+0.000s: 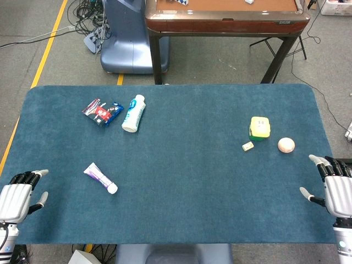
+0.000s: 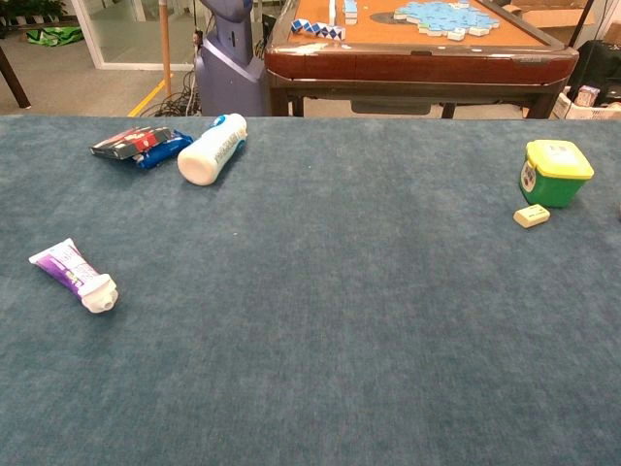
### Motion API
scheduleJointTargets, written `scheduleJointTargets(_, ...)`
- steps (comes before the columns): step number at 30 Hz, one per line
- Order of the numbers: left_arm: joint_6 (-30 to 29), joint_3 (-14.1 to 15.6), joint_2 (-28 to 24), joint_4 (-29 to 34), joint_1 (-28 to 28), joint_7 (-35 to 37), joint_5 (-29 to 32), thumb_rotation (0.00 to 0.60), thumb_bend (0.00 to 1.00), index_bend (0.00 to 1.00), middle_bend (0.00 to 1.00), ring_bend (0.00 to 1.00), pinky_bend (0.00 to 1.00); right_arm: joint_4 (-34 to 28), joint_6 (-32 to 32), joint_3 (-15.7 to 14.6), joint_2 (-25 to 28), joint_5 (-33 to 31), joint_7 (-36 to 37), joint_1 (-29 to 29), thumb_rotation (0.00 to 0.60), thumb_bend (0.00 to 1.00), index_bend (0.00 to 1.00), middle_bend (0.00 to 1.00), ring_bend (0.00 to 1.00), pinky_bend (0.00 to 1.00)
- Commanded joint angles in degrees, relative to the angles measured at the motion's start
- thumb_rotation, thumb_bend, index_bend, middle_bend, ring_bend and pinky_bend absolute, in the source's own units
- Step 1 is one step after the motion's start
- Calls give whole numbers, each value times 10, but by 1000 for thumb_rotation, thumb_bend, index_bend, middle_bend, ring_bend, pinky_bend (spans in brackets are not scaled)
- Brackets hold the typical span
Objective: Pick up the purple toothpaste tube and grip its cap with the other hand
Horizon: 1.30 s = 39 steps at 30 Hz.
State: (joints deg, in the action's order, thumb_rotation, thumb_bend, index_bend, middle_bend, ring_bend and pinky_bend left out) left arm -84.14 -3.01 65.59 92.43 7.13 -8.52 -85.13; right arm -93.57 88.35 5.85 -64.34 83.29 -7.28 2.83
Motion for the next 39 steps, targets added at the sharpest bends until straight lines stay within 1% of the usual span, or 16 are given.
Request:
scheduleJointTargets(1,-2,-1,2,-1,0,-1,-1,600,330,227,284,230,217,0,0,0,0,1,2,0,600,19,191,249,157,156)
scheduleJointTargets(6,-1,-2,7,-6,4,4,-6,600,330,227,286,230,217,-4,2,3,8,7,14,1,600,19,191,249,157,156)
scheduleJointTargets(10,20,-2,9,-23,25,31,-26,600,330,227,288,230,217,-20,0,12,30,13,19,9,600,19,190,249,157,156)
scheduleJointTargets(16,73,-2,22,-75,78,106,-64,600,330,227,289,230,217,-44,5,27,60,22,5,20,600,19,191,249,157,156)
scheduleJointTargets(23,145,11,57,-151,154,179,-115,600,329,191,274,223,205,-67,4,28,77,24,-1,22,600,19,191,249,157,156)
scheduleJointTargets(26,173,20,76,-186,190,204,-139,600,299,173,251,212,196,-71,5,26,78,23,-4,20,600,19,191,249,157,156)
scheduleJointTargets(29,189,28,96,-220,217,227,-158,600,272,159,229,191,182,-75,8,25,79,22,-5,18,600,19,191,248,157,156)
scheduleJointTargets(33,197,41,118,-262,240,242,-177,600,261,150,212,179,178,-79,12,22,81,23,-7,14,600,19,190,248,157,156)
scheduleJointTargets(39,178,59,141,-299,247,262,-186,600,245,132,194,168,175,-85,17,19,84,23,-7,9,600,19,191,249,157,156)
